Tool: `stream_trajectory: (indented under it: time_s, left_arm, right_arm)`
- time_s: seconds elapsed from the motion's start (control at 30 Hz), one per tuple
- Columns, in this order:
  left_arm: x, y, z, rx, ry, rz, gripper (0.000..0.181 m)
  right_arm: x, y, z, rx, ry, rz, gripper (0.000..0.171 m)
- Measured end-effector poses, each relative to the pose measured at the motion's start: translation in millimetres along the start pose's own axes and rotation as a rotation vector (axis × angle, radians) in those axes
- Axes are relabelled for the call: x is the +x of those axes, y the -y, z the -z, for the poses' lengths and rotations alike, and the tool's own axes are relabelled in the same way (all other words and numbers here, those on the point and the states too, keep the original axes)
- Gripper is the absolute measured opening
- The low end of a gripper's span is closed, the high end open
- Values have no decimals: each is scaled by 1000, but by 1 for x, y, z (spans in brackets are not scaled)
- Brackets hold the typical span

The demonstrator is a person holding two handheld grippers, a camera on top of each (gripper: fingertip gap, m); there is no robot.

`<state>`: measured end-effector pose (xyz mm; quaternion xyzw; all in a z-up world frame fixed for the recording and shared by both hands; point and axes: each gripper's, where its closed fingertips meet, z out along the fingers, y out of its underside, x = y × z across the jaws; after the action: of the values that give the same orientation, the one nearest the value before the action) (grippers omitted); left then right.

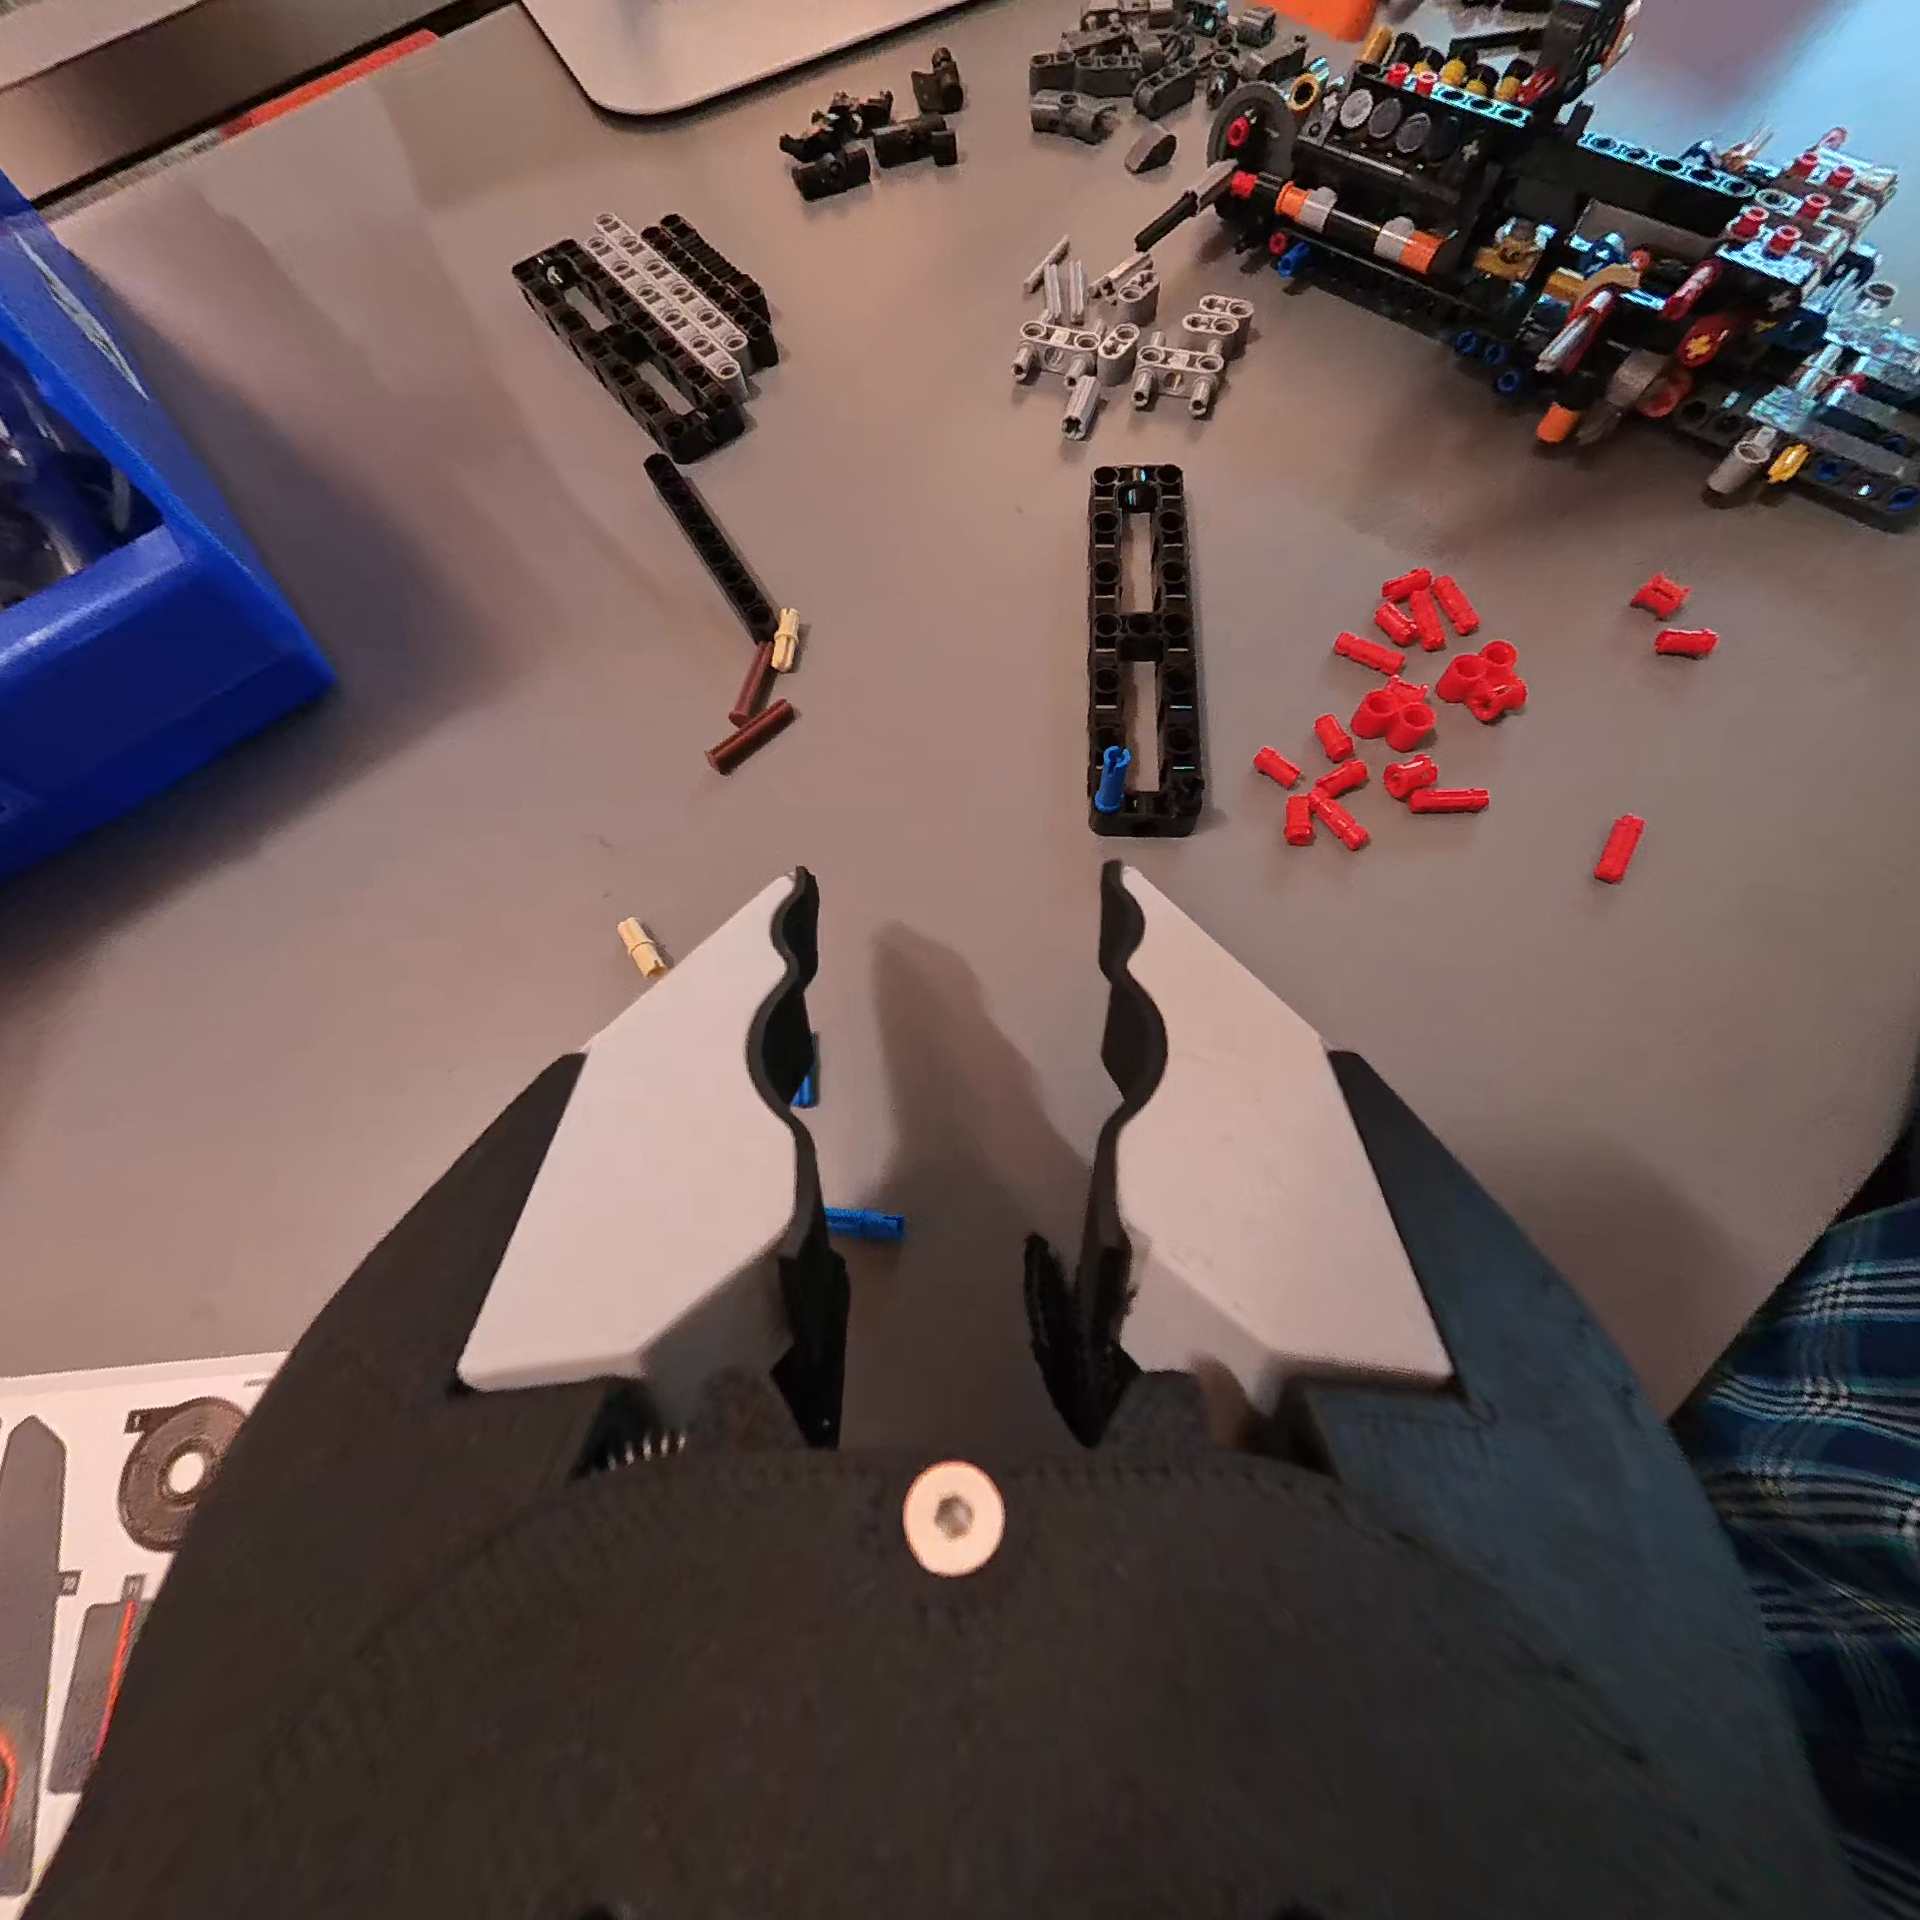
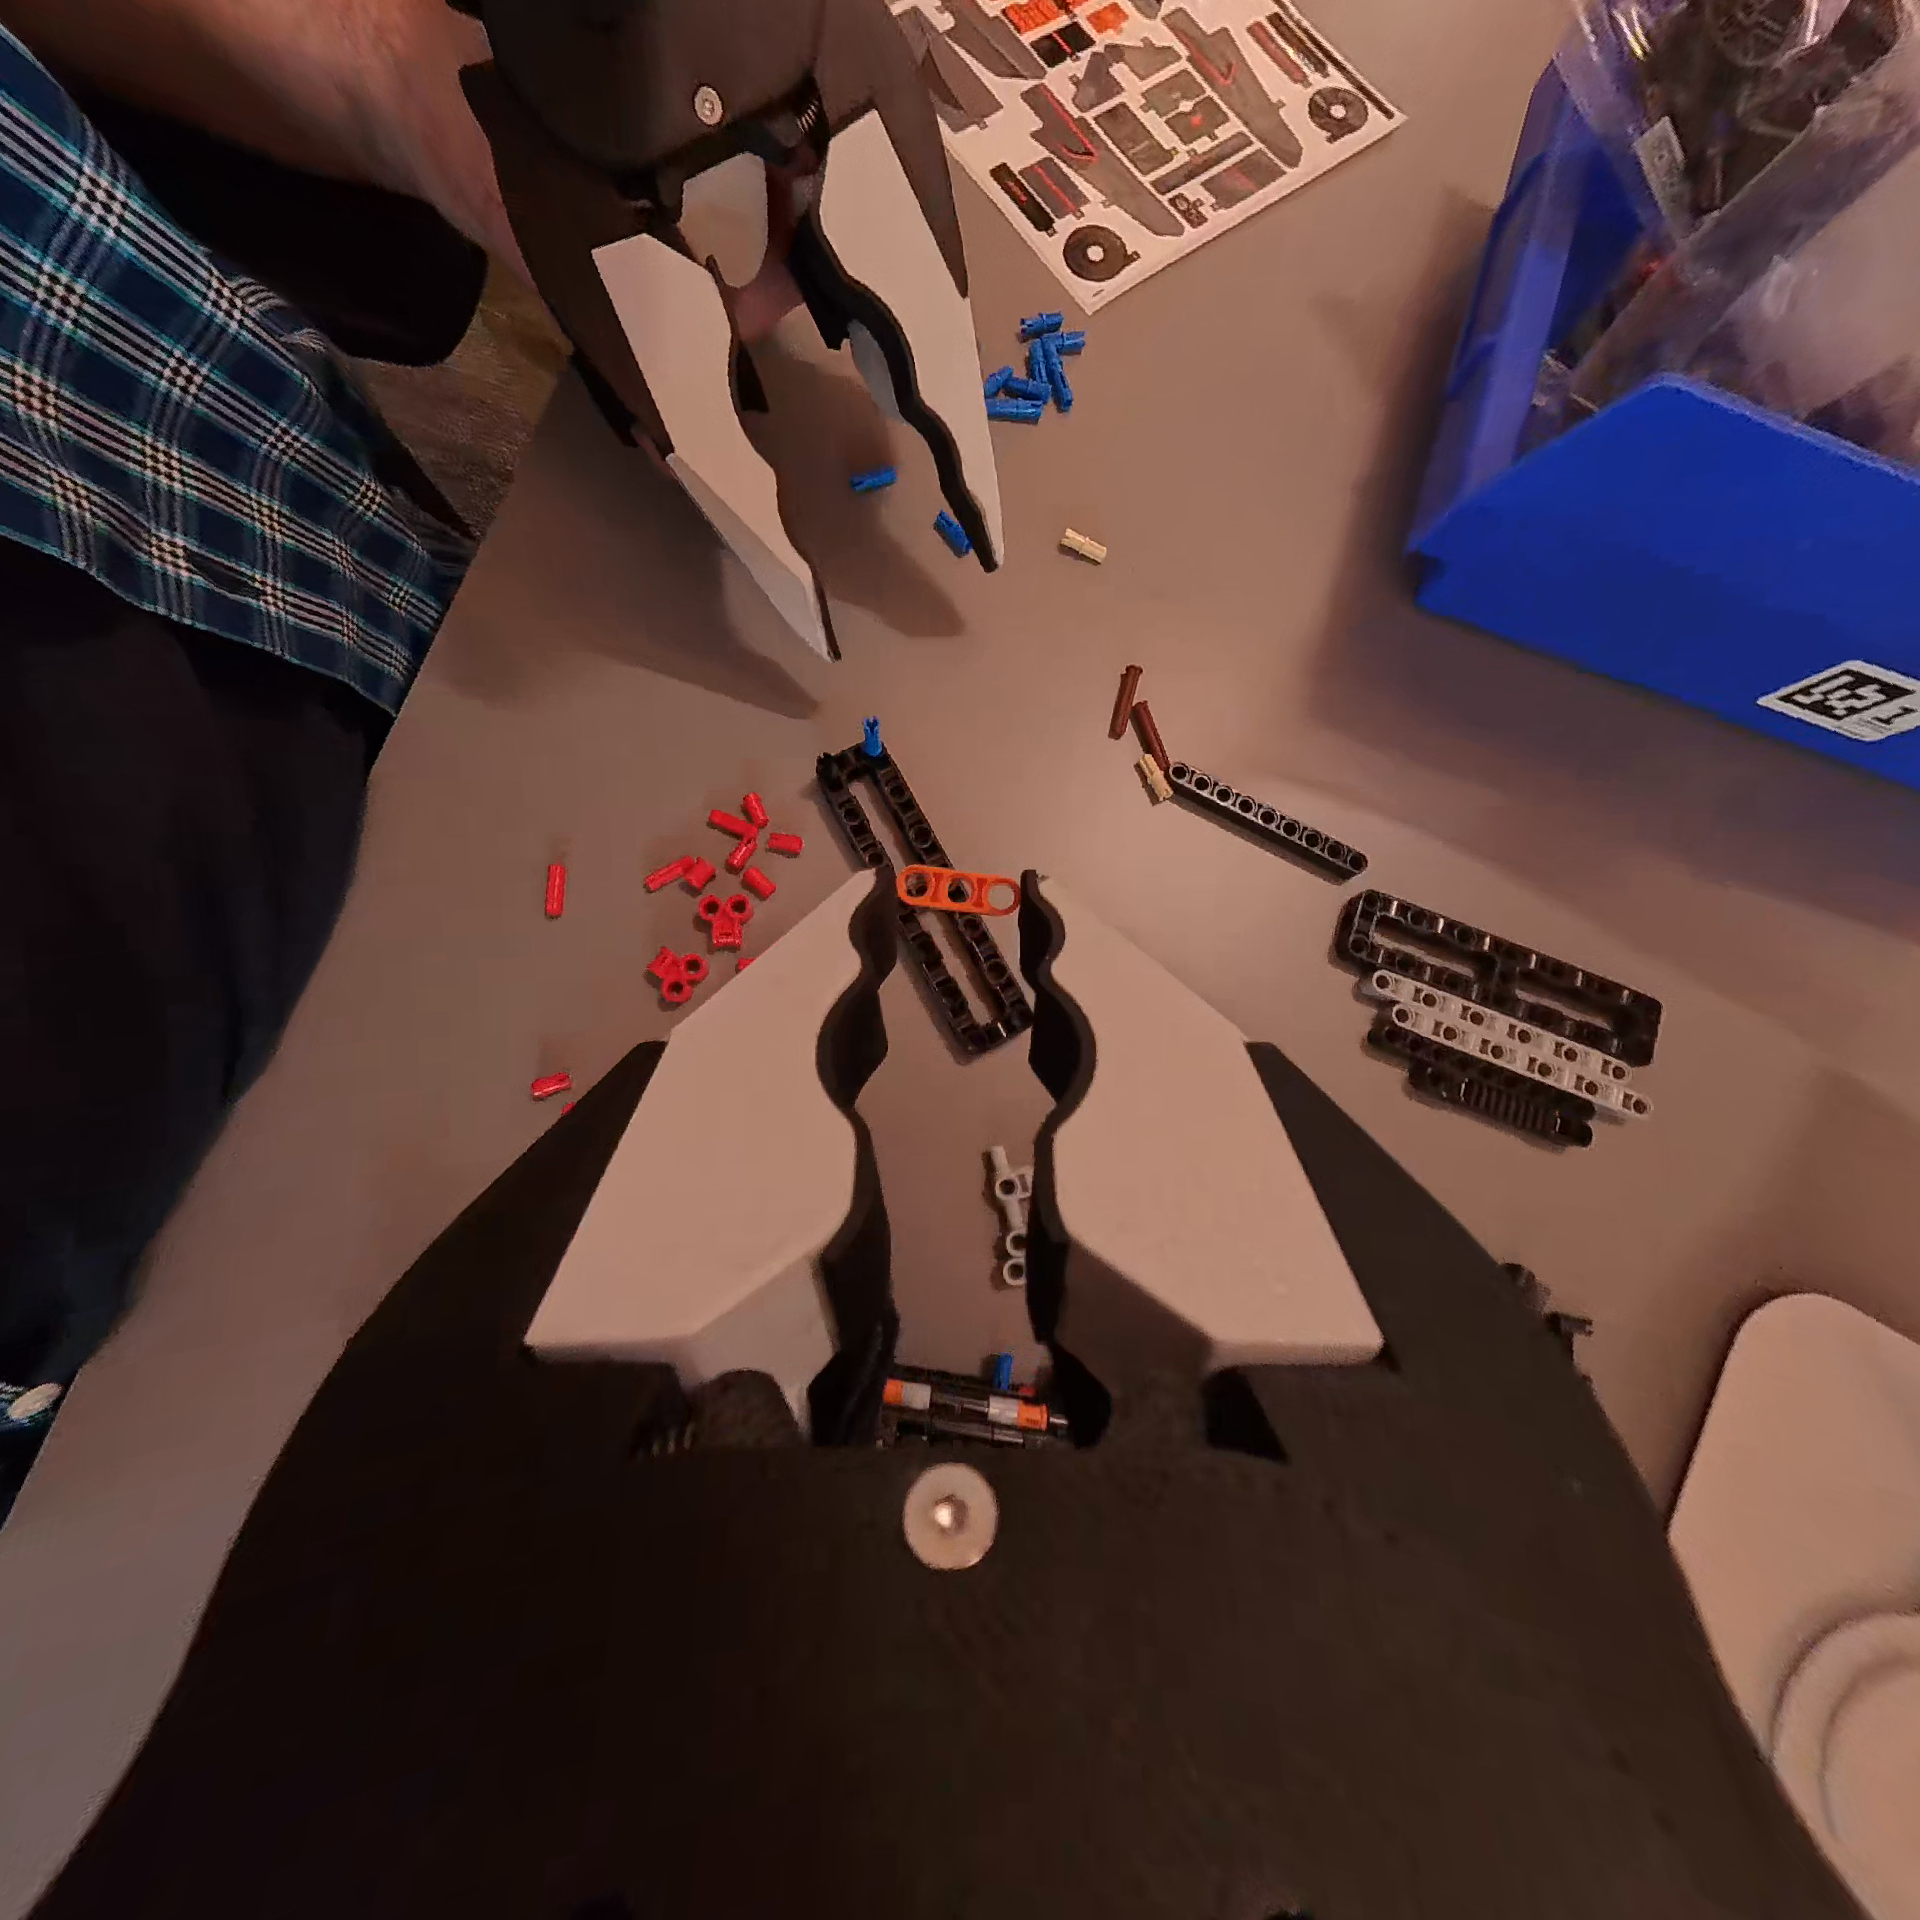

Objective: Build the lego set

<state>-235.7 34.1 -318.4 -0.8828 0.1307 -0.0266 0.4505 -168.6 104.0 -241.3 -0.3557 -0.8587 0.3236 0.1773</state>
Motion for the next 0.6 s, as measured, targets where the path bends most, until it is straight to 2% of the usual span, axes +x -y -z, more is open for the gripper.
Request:
stream_trajectory:
  time_s: [0.03, 0.6]
  left_arm:
    - [1, -1, -1, -6, -6, -2, 53]
    - [26, 2, 3, -20, -95, -71, 47]
  right_arm:
    - [0, 1, -2, 1, 7, 7, 20]
    - [-32, 14, -53, -30, 233, 287, 20]
